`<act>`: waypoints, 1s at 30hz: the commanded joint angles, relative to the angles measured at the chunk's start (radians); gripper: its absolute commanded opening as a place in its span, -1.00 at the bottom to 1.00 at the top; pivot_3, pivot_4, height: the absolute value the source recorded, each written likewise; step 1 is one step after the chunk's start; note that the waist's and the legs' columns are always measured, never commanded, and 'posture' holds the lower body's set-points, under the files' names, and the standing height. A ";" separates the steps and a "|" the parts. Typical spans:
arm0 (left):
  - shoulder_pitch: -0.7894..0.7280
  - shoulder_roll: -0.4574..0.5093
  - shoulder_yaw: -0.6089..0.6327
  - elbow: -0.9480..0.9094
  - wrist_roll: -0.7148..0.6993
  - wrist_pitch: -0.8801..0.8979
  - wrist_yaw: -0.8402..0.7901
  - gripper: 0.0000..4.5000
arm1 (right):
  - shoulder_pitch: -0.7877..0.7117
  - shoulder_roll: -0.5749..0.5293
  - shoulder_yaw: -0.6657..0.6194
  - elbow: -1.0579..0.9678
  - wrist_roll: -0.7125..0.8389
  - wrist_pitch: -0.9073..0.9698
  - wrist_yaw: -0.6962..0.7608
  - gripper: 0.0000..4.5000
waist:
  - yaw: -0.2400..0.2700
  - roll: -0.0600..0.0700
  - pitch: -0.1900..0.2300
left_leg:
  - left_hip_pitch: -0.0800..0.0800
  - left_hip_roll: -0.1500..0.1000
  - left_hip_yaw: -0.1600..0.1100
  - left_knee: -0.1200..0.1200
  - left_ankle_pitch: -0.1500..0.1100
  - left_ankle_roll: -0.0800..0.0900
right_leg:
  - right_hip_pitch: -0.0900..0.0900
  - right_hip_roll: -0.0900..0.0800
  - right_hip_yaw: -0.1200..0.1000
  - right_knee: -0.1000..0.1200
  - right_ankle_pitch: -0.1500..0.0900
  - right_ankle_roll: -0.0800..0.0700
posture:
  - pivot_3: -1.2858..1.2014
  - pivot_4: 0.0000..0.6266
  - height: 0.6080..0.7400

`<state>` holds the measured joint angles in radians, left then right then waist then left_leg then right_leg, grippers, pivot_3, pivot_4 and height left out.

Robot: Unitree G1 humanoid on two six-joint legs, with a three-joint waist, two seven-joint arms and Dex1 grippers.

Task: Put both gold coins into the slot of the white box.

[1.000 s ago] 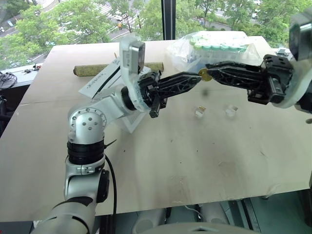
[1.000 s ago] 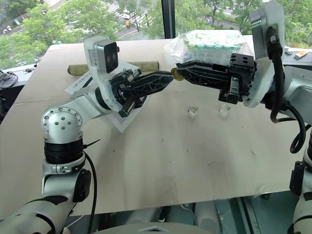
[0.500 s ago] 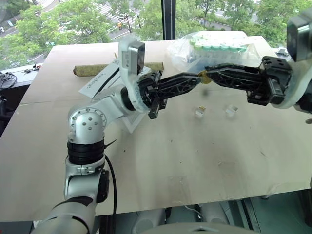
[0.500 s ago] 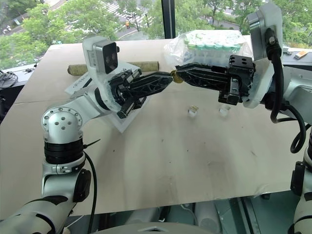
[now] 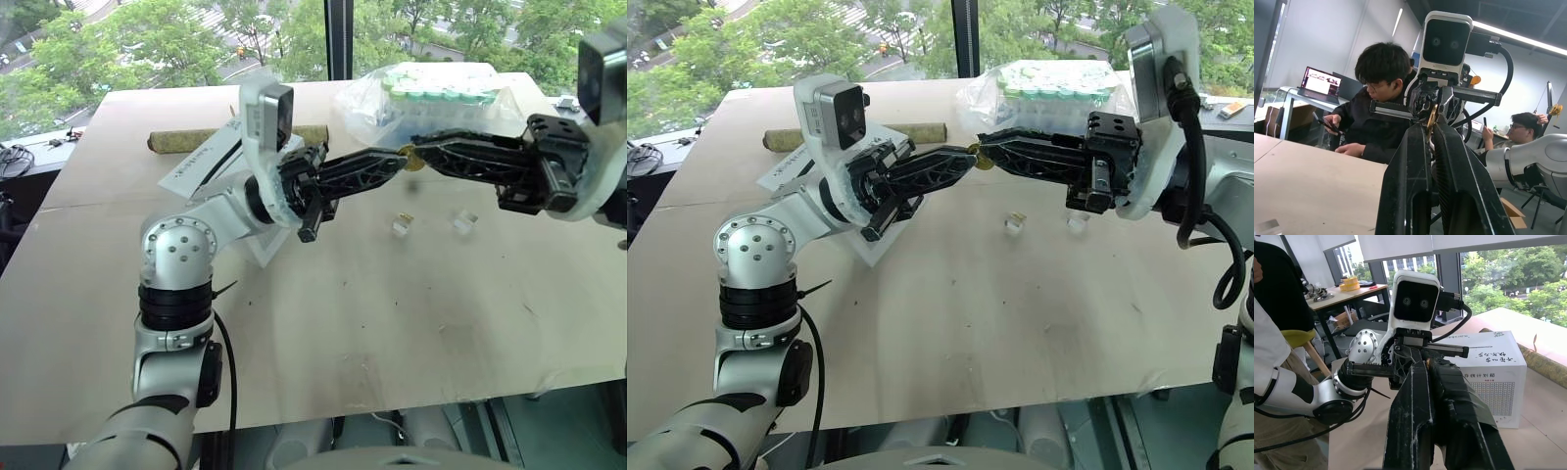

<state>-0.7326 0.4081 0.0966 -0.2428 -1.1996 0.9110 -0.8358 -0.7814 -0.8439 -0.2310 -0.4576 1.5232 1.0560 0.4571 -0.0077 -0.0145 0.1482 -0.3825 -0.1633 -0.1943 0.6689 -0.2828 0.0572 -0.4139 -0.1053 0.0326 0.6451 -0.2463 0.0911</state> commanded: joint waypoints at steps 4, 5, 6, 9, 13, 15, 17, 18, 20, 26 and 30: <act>-0.009 -0.002 0.002 -0.005 -0.005 -0.004 -0.015 -0.90 | -0.006 -0.013 -0.010 -0.023 0.036 -0.025 -0.002 -1.00 | 0.000 0.000 0.000 | 0.000 0.000 0.000 0.000 0.000 0.000 | 0.000 0.000 0.000 0.000 0.000 0.000 | 0.03 -0.52 1.00; -0.009 -0.003 0.002 -0.005 -0.004 -0.004 -0.016 -0.90 | -0.006 -0.014 -0.010 -0.023 0.036 -0.025 -0.002 -1.00 | 0.000 0.000 0.000 | 0.000 0.000 0.000 0.000 0.000 0.000 | 0.000 0.000 0.000 0.000 0.000 0.000 | 0.03 -0.52 1.00; -0.009 -0.003 0.002 -0.004 -0.002 -0.006 -0.016 -0.90 | -0.007 -0.014 -0.009 -0.023 0.037 -0.025 -0.001 -1.00 | 0.000 0.000 0.000 | 0.000 0.000 0.000 0.000 0.000 0.000 | 0.000 0.000 0.000 0.000 0.000 0.000 | 0.03 -0.52 1.00; -0.007 -0.005 0.000 -0.005 -0.001 -0.008 -0.021 -0.90 | -0.006 -0.016 -0.010 -0.025 0.038 -0.027 0.000 -1.00 | 0.000 0.000 0.000 | 0.000 0.000 0.000 0.000 0.000 0.000 | 0.000 0.000 0.000 0.000 0.000 0.000 | 0.03 -0.52 1.00; -0.006 -0.007 -0.002 -0.005 0.008 -0.014 -0.026 -0.90 | -0.007 -0.017 -0.009 -0.027 0.039 -0.029 0.001 -1.00 | 0.000 0.000 0.000 | 0.000 0.000 0.000 0.000 0.000 0.000 | 0.000 0.000 0.000 0.000 0.000 0.000 | 0.03 -0.52 1.00; -0.006 -0.008 -0.002 -0.004 0.011 -0.016 -0.027 -0.90 | -0.007 -0.017 -0.009 -0.027 0.041 -0.030 0.001 -1.00 | 0.000 0.000 0.000 | 0.000 0.000 0.000 0.000 0.000 0.000 | 0.000 0.000 0.000 0.000 0.000 0.000 | 0.03 -0.52 1.00; -0.007 -0.010 -0.002 0.000 0.014 -0.017 -0.029 -0.90 | -0.007 -0.018 -0.010 -0.027 0.043 -0.031 0.000 -1.00 | 0.000 0.000 0.000 | 0.000 0.000 0.000 0.000 0.000 0.000 | 0.000 0.000 0.000 0.000 0.000 0.000 | 0.03 -0.52 1.00; -0.007 -0.012 -0.002 0.001 0.016 -0.017 -0.029 -0.90 | -0.007 -0.018 -0.010 -0.028 0.044 -0.031 0.000 -1.00 | 0.000 0.000 0.000 | 0.000 0.000 0.000 0.000 0.000 0.000 | 0.000 0.000 0.000 0.000 0.000 0.000 | 0.03 -0.52 1.00; -0.007 -0.015 -0.003 0.005 0.025 -0.022 -0.031 -0.90 | -0.006 -0.019 -0.011 -0.028 0.047 -0.033 0.000 -1.00 | 0.000 0.000 0.000 | 0.000 0.000 0.000 0.000 0.000 0.000 | 0.000 0.000 0.000 0.000 0.000 0.000 | 0.03 -0.52 1.00; -0.007 -0.021 -0.001 0.002 0.032 -0.026 -0.031 -0.90 | -0.007 -0.021 -0.011 -0.029 0.054 -0.034 -0.002 -1.00 | 0.001 0.000 0.000 | 0.000 0.000 0.000 0.000 0.000 0.000 | 0.000 0.000 0.000 0.000 0.000 0.000 | 0.03 -0.52 1.00; -0.009 -0.030 0.002 0.000 0.040 -0.034 -0.024 -0.90 | -0.007 -0.023 -0.010 -0.029 0.057 -0.035 -0.002 -1.00 | 0.001 0.000 0.000 | 0.000 0.000 0.000 0.000 0.000 0.000 | 0.000 0.000 0.000 0.000 0.000 0.000 | 0.03 -0.52 1.00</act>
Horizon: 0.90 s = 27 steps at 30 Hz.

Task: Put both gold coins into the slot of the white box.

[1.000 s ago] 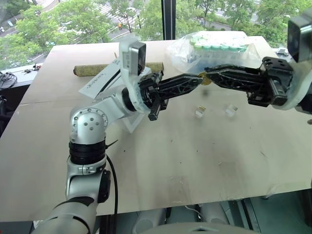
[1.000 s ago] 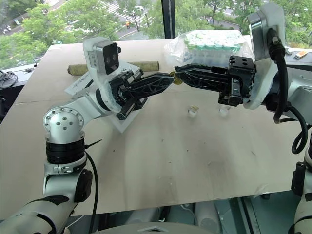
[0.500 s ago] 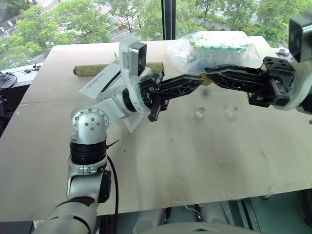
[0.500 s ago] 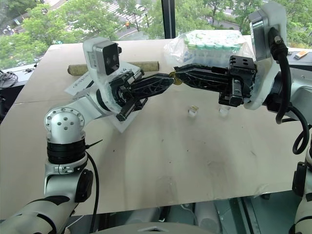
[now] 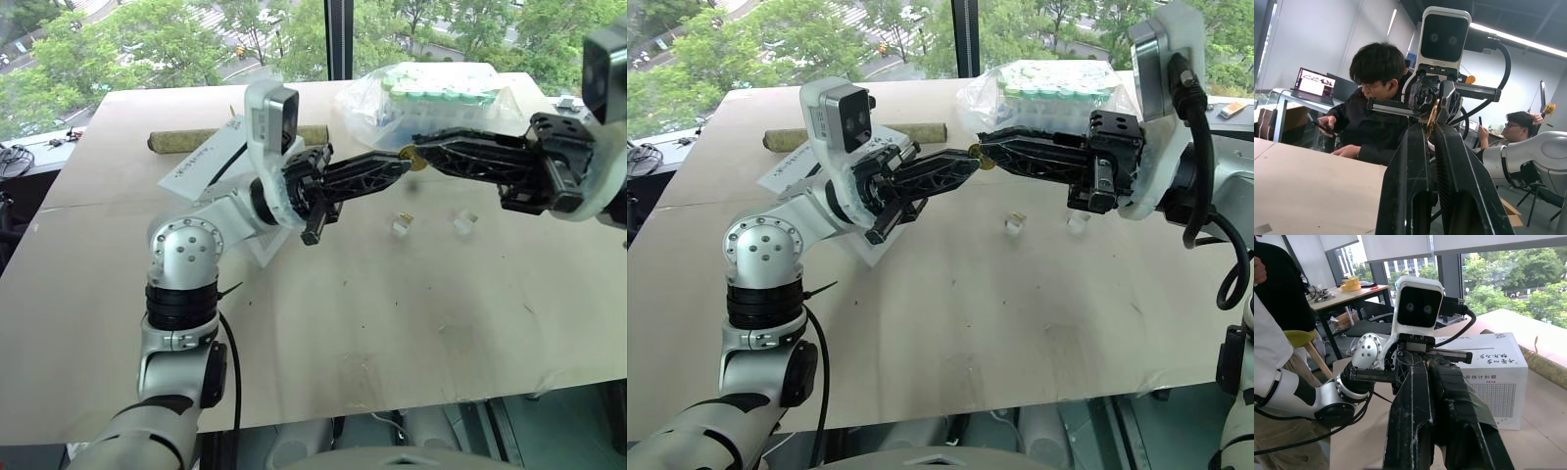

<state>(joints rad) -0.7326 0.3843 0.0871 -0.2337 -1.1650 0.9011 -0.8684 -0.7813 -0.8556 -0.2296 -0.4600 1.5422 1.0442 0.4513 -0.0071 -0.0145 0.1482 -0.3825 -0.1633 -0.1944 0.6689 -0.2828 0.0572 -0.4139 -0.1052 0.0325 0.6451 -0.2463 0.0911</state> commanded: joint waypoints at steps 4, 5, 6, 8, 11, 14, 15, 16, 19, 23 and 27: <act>-0.010 -0.003 0.013 -0.010 -0.010 -0.011 -0.003 -0.90 | -0.009 -0.014 -0.009 -0.028 0.036 -0.023 0.005 -1.00 | 0.000 0.000 0.000 | 0.000 0.000 0.000 0.000 0.000 0.000 | 0.000 0.000 0.000 0.000 0.000 0.000 | 0.03 -0.52 1.00; -0.009 -0.003 0.013 -0.011 -0.012 -0.011 -0.005 -0.90 | -0.009 -0.014 -0.008 -0.027 0.036 -0.023 0.005 -1.00 | 0.000 0.000 0.000 | 0.000 0.000 0.000 0.000 0.000 0.000 | 0.000 0.000 0.000 0.000 0.000 0.000 | 0.03 -0.52 1.00; -0.009 -0.003 0.013 -0.013 -0.013 -0.010 -0.005 -0.90 | -0.009 -0.014 -0.008 -0.027 0.036 -0.023 0.006 -1.00 | 0.000 0.000 0.000 | 0.000 0.000 0.000 0.000 0.000 0.000 | 0.000 0.000 0.000 0.000 0.000 0.000 | 0.03 -0.52 1.00; -0.006 -0.002 0.011 -0.017 -0.014 -0.008 -0.006 -0.90 | -0.010 -0.014 -0.008 -0.027 0.038 -0.023 0.005 -1.00 | 0.000 0.000 0.000 | 0.000 0.000 0.000 0.000 0.000 0.000 | 0.000 0.000 0.000 0.000 0.000 0.000 | 0.03 -0.52 1.00; -0.003 -0.005 0.009 -0.023 -0.014 -0.010 -0.002 -0.67 | -0.010 -0.015 -0.009 -0.027 0.039 -0.022 0.005 -1.00 | 0.000 0.000 0.000 | 0.000 0.000 0.000 0.000 0.000 0.000 | 0.000 0.000 0.000 0.000 0.000 0.000 | 0.03 -0.52 1.00; -0.004 -0.013 0.006 -0.023 0.002 -0.024 0.006 -0.67 | -0.011 -0.017 -0.007 -0.025 0.041 -0.024 0.004 -1.00 | 0.000 0.000 0.000 | 0.000 0.000 0.000 0.000 0.000 0.000 | 0.000 0.000 0.000 0.000 0.000 0.000 | 0.03 -0.52 1.00; -0.004 -0.015 0.005 -0.023 0.004 -0.025 0.005 -0.67 | -0.011 -0.018 -0.006 -0.025 0.041 -0.024 0.004 -1.00 | 0.000 0.000 0.000 | 0.000 0.000 0.000 0.000 0.000 0.000 | 0.000 0.000 0.000 0.000 0.000 0.000 | 0.03 -0.52 1.00; -0.005 -0.015 0.005 -0.023 0.004 -0.025 0.004 -0.67 | -0.012 -0.018 -0.005 -0.024 0.041 -0.025 0.004 -1.00 | 0.000 0.000 0.000 | 0.000 0.000 0.000 0.000 0.000 0.000 | 0.000 0.000 0.000 0.000 0.000 0.000 | 0.03 -0.52 1.00; -0.003 -0.016 0.004 -0.027 0.014 -0.034 0.004 -0.67 | -0.012 -0.019 -0.005 -0.024 0.041 -0.026 0.004 -1.00 | 0.000 0.000 0.000 | 0.000 0.000 0.000 0.000 0.000 0.000 | 0.000 0.000 0.000 0.000 0.000 0.000 | 0.03 -0.52 1.00; -0.004 -0.019 0.003 -0.023 0.018 -0.039 0.000 -0.67 | -0.014 -0.021 -0.004 -0.022 0.039 -0.025 0.006 -1.00 | 0.001 0.000 0.000 | 0.000 0.000 0.000 0.000 0.000 0.000 | 0.000 0.000 0.000 0.000 0.000 0.000 | 0.03 -0.52 1.00; -0.005 -0.020 0.003 -0.020 0.009 -0.034 -0.005 -0.77 | -0.014 -0.023 -0.003 -0.022 0.040 -0.026 0.006 -1.00 | 0.001 0.000 0.000 | 0.000 0.000 0.000 0.000 0.000 0.000 | 0.000 0.000 0.000 0.000 0.000 0.000 | 0.03 -0.52 1.00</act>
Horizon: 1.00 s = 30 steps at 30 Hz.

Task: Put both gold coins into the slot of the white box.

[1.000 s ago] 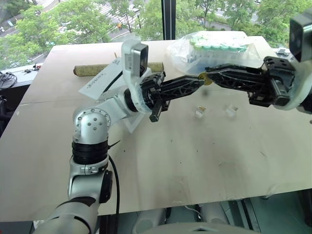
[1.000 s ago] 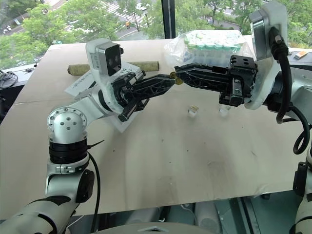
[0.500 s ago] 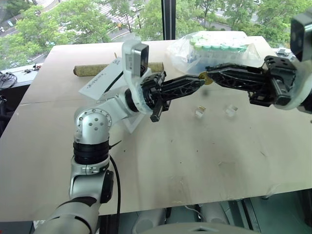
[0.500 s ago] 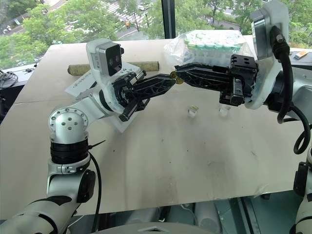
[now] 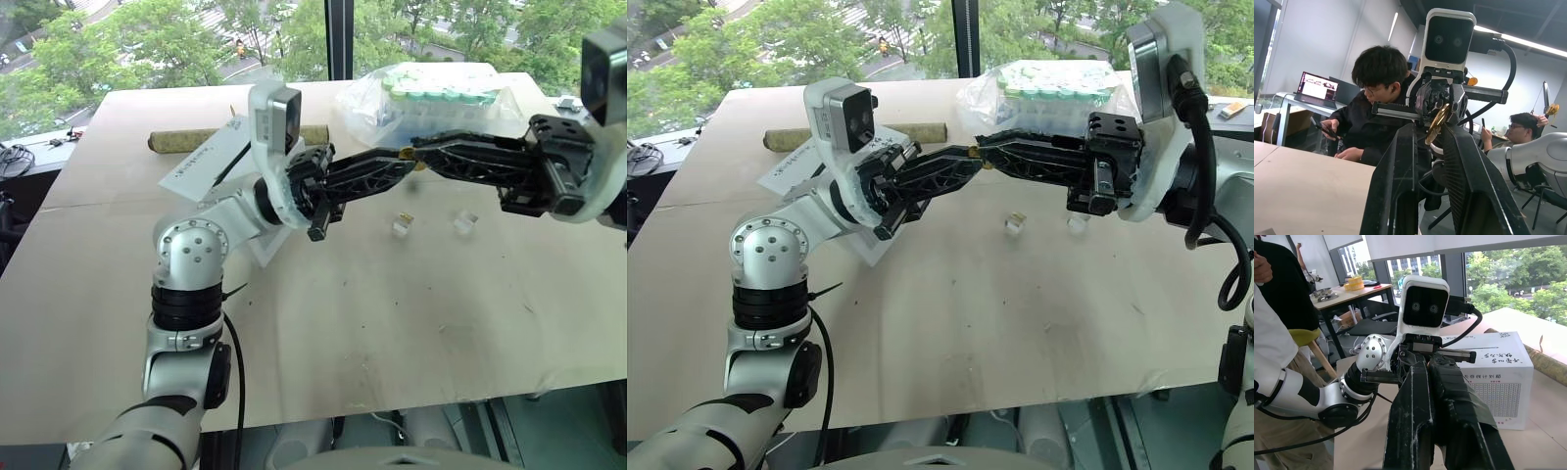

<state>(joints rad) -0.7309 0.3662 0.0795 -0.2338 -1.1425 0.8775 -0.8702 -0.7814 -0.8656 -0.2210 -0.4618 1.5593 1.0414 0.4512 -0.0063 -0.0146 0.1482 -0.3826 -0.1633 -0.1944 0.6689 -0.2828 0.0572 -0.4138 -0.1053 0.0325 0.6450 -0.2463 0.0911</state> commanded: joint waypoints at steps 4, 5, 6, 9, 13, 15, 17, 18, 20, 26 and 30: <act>-0.010 -0.003 0.018 -0.013 -0.033 -0.001 -0.009 -1.00 | -0.015 -0.017 -0.011 -0.017 0.024 -0.023 0.006 -1.00 | 0.000 0.000 0.000 | 0.000 0.000 0.000 0.000 0.000 0.000 | 0.000 0.000 0.000 0.000 0.000 0.000 | 0.03 -0.52 1.00; -0.010 -0.002 0.018 -0.014 -0.036 -0.001 -0.010 -1.00 | -0.015 -0.018 -0.010 -0.016 0.025 -0.024 0.005 -1.00 | 0.000 0.000 0.000 | 0.000 0.000 0.000 0.000 0.000 0.000 | 0.000 0.000 0.000 0.000 0.000 0.000 | 0.03 -0.52 1.00; -0.010 -0.003 0.019 -0.013 -0.040 0.001 -0.009 -1.00 | -0.015 -0.019 -0.010 -0.016 0.025 -0.025 0.006 -1.00 | 0.000 0.000 0.000 | 0.000 0.000 0.000 0.000 0.000 0.000 | 0.000 0.000 0.000 0.000 0.000 0.000 | 0.03 -0.52 1.00; -0.009 -0.001 0.022 -0.013 -0.046 0.001 -0.009 -1.00 | -0.013 -0.022 -0.009 -0.016 0.024 -0.027 0.005 -1.00 | 0.000 0.000 0.000 | 0.000 0.000 0.000 0.000 0.000 0.000 | 0.000 0.000 0.000 0.000 0.000 0.000 | 0.03 -0.52 1.00; -0.007 -0.002 0.025 -0.011 -0.052 0.001 -0.006 -1.00 | -0.013 -0.024 -0.006 -0.015 0.018 -0.033 0.007 -1.00 | 0.000 0.000 0.000 | 0.000 0.000 0.000 0.000 0.000 0.000 | 0.000 0.000 0.000 0.000 0.000 0.000 | 0.03 -0.52 1.00; -0.006 -0.002 0.028 -0.009 -0.056 0.001 -0.002 -1.00 | -0.015 -0.025 -0.004 -0.014 0.016 -0.033 0.009 -1.00 | 0.000 0.000 0.000 | 0.000 0.000 0.000 0.000 0.000 0.000 | 0.000 0.000 0.000 0.000 0.000 0.000 | 0.03 -0.52 1.00; -0.006 -0.002 0.030 -0.008 -0.059 0.000 0.001 -1.00 | -0.016 -0.027 -0.004 -0.014 0.012 -0.033 0.011 -1.00 | 0.001 0.000 0.000 | 0.000 0.000 0.000 0.000 0.000 0.000 | 0.000 0.000 0.000 0.000 0.000 0.000 | 0.03 -0.52 1.00; -0.006 -0.001 0.030 -0.007 -0.060 0.000 0.002 -1.00 | -0.016 -0.027 -0.003 -0.014 0.010 -0.034 0.012 -1.00 | 0.001 0.000 0.000 | 0.000 0.000 0.000 0.000 0.000 0.000 | 0.000 0.000 0.000 0.000 0.000 0.000 | 0.03 -0.52 1.00; -0.003 0.002 0.033 -0.008 -0.062 0.000 0.003 -1.00 | -0.015 -0.024 -0.002 -0.011 0.019 -0.034 0.007 -1.00 | 0.001 0.000 0.000 | 0.000 0.000 0.000 0.000 0.000 0.000 | 0.000 0.000 0.000 0.000 0.000 0.000 | 0.03 -0.52 1.00; 0.004 0.016 0.047 -0.015 -0.064 0.004 0.011 -1.00 | -0.028 -0.013 -0.004 -0.013 0.023 -0.054 0.003 0.03 | 0.000 0.000 0.000 | 0.000 0.000 0.000 0.000 0.000 0.000 | 0.000 0.000 0.000 0.000 0.000 0.000 | 0.03 -0.52 1.00; 0.007 0.035 0.065 -0.029 -0.061 0.005 0.033 -1.00 | -0.031 -0.020 -0.007 -0.008 -0.070 -0.081 -0.001 0.92 | 0.001 0.000 0.000 | 0.000 0.000 0.000 0.000 0.000 0.000 | 0.000 0.000 0.000 0.000 0.000 0.000 | 0.03 -0.52 1.00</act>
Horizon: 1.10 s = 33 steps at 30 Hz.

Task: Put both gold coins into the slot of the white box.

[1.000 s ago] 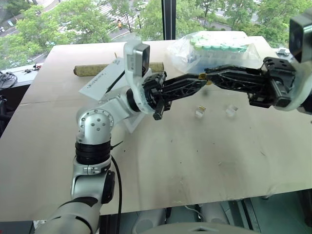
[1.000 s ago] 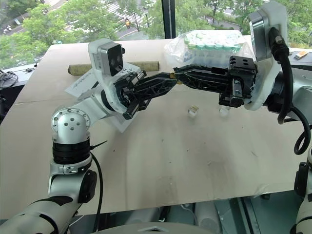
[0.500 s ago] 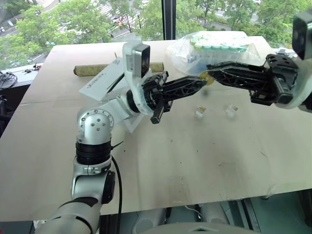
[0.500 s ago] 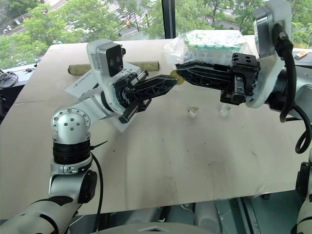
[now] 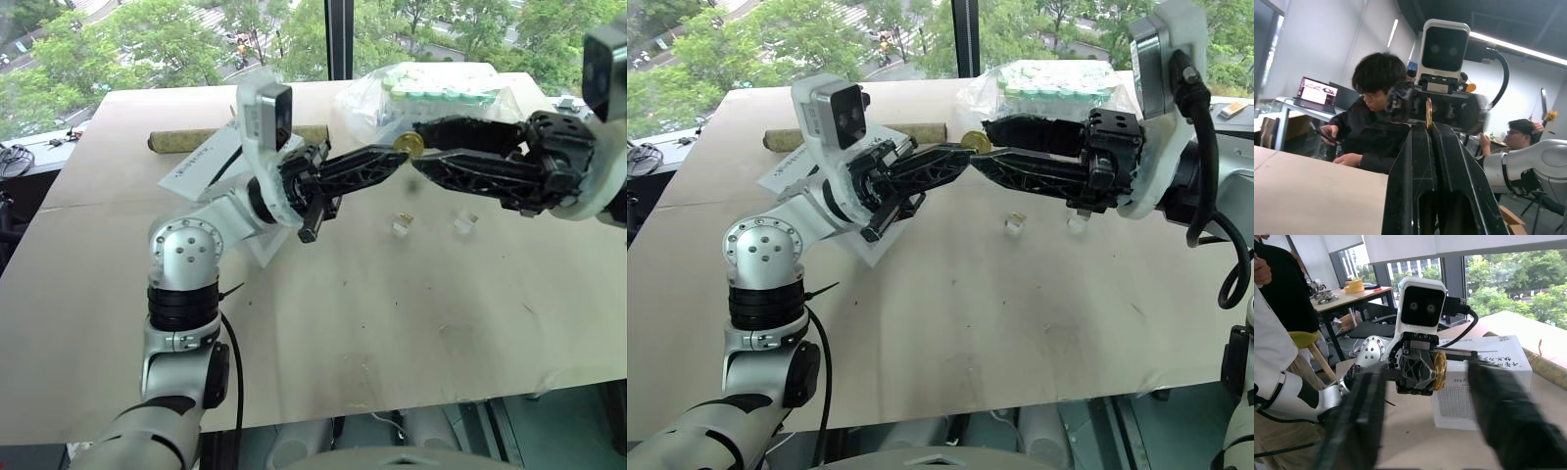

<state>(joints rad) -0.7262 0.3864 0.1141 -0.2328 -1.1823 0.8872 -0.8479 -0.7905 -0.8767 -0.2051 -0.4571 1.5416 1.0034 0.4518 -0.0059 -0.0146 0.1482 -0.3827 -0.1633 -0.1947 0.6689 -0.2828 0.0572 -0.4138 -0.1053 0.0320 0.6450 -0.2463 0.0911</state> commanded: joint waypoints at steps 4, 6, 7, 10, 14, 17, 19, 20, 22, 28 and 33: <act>-0.002 0.087 0.084 -0.066 0.047 -0.035 0.102 -1.00 | -0.021 -0.057 0.029 -0.016 -0.256 -0.093 0.100 1.00 | -0.001 0.000 0.000 | 0.000 0.000 0.000 0.000 0.000 0.000 | 0.000 0.000 0.000 0.000 0.000 0.000 | 0.03 -0.52 1.00; -0.009 0.154 0.110 -0.089 0.138 -0.058 0.189 -1.00 | 0.000 -0.099 0.077 -0.034 -0.418 -0.157 0.173 1.00 | -0.006 0.000 0.000 | 0.000 0.000 0.000 0.000 0.000 0.000 | -0.001 0.000 0.000 0.000 0.000 0.000 | 0.03 -0.52 1.00; -0.013 0.193 0.114 -0.095 0.194 -0.074 0.221 -1.00 | 0.013 -0.111 0.104 -0.034 -0.510 -0.215 0.205 1.00 | -0.006 0.000 0.000 | 0.000 0.000 0.000 0.000 0.000 0.000 | -0.001 0.000 0.000 0.000 0.000 0.000 | 0.03 -0.52 1.00; -0.046 0.360 0.126 -0.057 0.329 -0.032 0.300 -1.00 | 0.046 -0.089 0.188 0.023 -0.711 -0.347 0.276 1.00 | -0.006 -0.002 0.001 | 0.000 0.000 0.001 0.000 0.000 0.000 | -0.001 0.000 0.001 0.000 0.000 0.000 | 0.03 -0.52 1.00; -0.103 0.573 0.095 0.073 0.372 0.145 0.276 -1.00 | 0.057 0.001 0.247 0.107 -0.803 -0.408 0.328 1.00 | -0.006 -0.003 0.001 | 0.001 0.000 0.001 0.000 0.000 0.000 | -0.001 0.001 0.002 0.001 0.000 0.000 | 0.03 -0.52 1.00; -0.154 0.689 0.011 0.211 0.414 0.180 0.117 -1.00 | 0.062 0.057 0.249 0.130 -0.861 -0.454 0.333 1.00 | -0.006 -0.002 0.002 | 0.000 0.000 0.000 -0.001 0.000 0.000 | -0.002 0.001 0.001 0.002 0.000 0.000 | 0.03 -0.52 1.00; -0.190 0.728 -0.047 0.281 0.470 0.183 0.071 -1.00 | 0.064 0.092 0.239 0.140 -0.877 -0.464 0.332 1.00 | -0.004 -0.002 0.002 | 0.000 -0.001 0.000 -0.002 0.000 0.000 | -0.004 0.003 -0.003 0.002 0.000 0.000 | 0.03 -0.52 1.00; -0.201 0.741 -0.067 0.305 0.492 0.179 0.047 -1.00 | 0.066 0.108 0.233 0.142 -0.875 -0.460 0.331 1.00 | -0.004 -0.002 0.002 | 0.000 -0.001 -0.001 -0.002 0.000 0.000 | -0.004 0.002 -0.005 0.002 0.000 0.000 | 0.03 -0.52 1.00; -0.218 0.763 -0.109 0.337 0.534 0.176 0.001 -1.00 | 0.075 0.140 0.220 0.134 -0.866 -0.458 0.326 1.00 | -0.006 -0.002 0.002 | -0.001 -0.001 -0.001 -0.001 0.000 0.000 | -0.005 0.001 -0.006 0.002 0.000 0.000 | 0.03 -0.52 1.00; -0.292 0.761 -0.185 0.403 0.605 0.178 -0.115 -1.00 | 0.098 0.183 0.195 0.075 -0.852 -0.441 0.318 1.00 | -0.009 -0.002 0.002 | -0.002 -0.001 -0.002 -0.001 0.000 0.000 | -0.006 0.001 -0.007 0.002 0.000 0.000 | 0.03 -0.52 1.00; -0.338 0.741 -0.220 0.457 0.640 0.200 -0.192 -1.00 | 0.135 0.191 0.185 0.020 -0.862 -0.426 0.297 1.00 | -0.011 -0.002 0.002 | -0.002 -0.001 -0.002 -0.001 0.000 0.000 | -0.006 0.001 -0.007 0.003 0.000 0.000 | 0.03 -0.52 1.00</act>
<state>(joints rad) -1.0354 1.1185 -0.1180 0.2149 -0.5600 1.0794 -1.0180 -0.6579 -0.6869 0.0192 -0.3936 0.6753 0.5792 0.7593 -0.0171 -0.0170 0.1498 -0.3848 -0.1647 -0.1964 0.6679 -0.2828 0.0571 -0.4200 -0.1042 0.0247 0.6480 -0.2464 0.0910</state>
